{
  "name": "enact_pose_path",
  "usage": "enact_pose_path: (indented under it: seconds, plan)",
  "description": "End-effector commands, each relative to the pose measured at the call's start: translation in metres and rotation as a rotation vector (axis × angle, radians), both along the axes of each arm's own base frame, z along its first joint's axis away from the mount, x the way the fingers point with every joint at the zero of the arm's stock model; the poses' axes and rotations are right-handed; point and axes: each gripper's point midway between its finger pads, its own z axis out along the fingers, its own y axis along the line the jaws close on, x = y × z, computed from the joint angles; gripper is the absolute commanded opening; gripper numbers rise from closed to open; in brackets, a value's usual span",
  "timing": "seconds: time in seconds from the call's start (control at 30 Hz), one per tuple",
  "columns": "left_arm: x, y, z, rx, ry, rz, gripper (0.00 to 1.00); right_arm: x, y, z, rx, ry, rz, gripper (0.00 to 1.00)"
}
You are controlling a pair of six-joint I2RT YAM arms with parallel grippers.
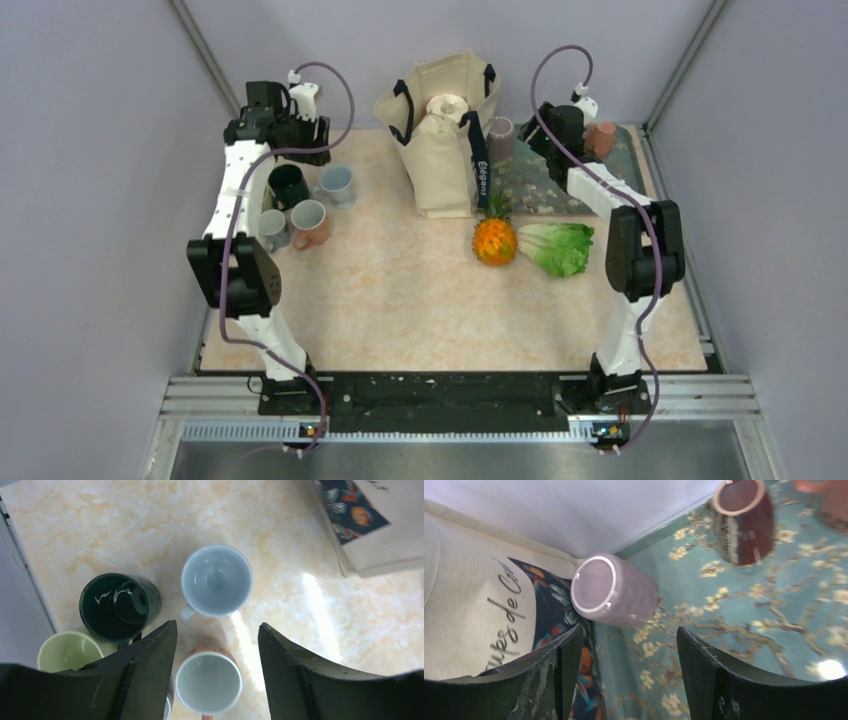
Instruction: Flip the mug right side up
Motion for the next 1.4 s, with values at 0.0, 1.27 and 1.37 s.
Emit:
enact_pose_path:
  seconds: [0.0, 1.27, 1.37]
  plan:
    - [-0.030, -0.012, 0.032, -0.022, -0.078, -0.070, 0.66, 0.042, 0.021, 0.019, 0.149, -0.061, 0.014, 0.68]
    - [-0.076, -0.022, 0.047, -0.060, -0.130, -0.085, 0.66, -0.025, -0.098, -0.031, -0.216, 0.144, -0.144, 0.60]
    - [-0.076, -0.021, 0.047, -0.058, -0.130, -0.082, 0.66, -0.014, -0.078, 0.009, -0.265, 0.068, -0.066, 0.61]
